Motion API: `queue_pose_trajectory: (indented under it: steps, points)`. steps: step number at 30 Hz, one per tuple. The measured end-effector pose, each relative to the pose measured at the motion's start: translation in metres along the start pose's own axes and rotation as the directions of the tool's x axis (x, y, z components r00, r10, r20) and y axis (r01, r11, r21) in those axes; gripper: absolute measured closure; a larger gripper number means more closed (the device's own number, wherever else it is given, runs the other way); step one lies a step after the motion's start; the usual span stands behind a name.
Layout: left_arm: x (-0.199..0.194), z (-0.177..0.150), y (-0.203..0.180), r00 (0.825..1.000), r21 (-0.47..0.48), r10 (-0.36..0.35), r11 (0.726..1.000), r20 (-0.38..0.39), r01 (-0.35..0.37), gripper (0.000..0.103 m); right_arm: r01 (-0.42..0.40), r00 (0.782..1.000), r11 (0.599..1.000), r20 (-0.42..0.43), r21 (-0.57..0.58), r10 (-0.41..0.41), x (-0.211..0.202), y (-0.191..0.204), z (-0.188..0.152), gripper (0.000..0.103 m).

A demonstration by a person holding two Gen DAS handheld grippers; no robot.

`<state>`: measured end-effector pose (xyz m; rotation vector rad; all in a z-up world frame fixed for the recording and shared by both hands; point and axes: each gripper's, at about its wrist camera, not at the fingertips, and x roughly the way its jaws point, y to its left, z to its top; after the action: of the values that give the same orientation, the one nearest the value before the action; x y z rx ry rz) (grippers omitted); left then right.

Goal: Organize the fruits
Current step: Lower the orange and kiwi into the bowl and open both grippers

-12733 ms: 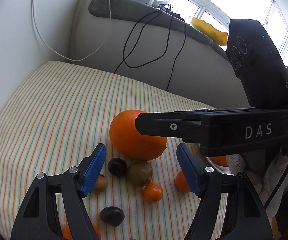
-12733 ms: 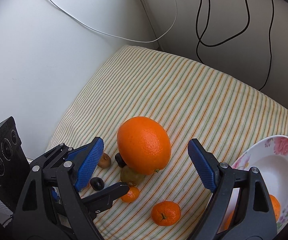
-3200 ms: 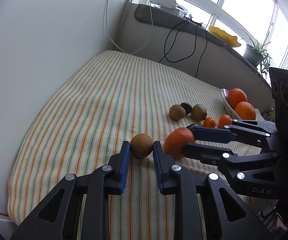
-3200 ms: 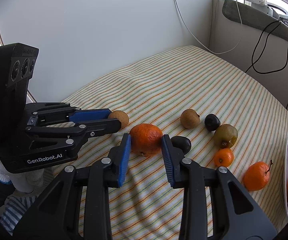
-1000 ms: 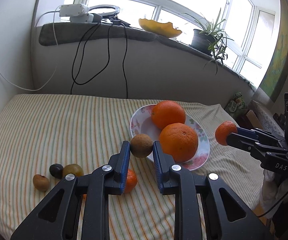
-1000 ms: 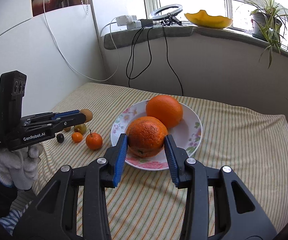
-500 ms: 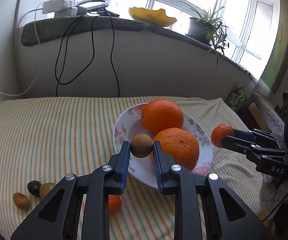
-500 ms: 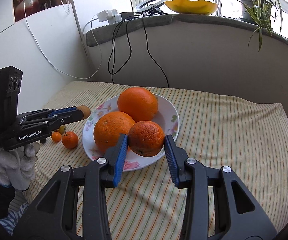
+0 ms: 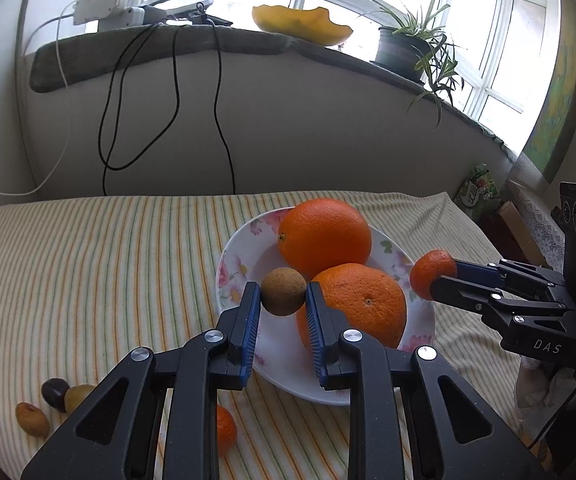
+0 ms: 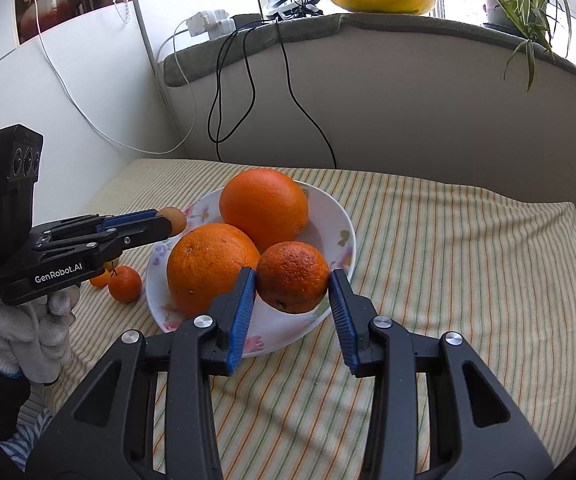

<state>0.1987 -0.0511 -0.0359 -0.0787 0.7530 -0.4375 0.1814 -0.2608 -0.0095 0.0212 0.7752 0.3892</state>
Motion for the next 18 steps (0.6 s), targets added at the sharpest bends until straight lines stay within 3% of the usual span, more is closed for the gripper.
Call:
queue_pose_trajectory:
  steps: [18]
  points:
    - [-0.0028,0.0037,-0.0046,1.000,0.008,0.007,1.000,0.011,-0.008,0.081,-0.004,1.000,1.000,-0.010,0.001,0.004,0.0037,0.0013,-0.0012,0.062]
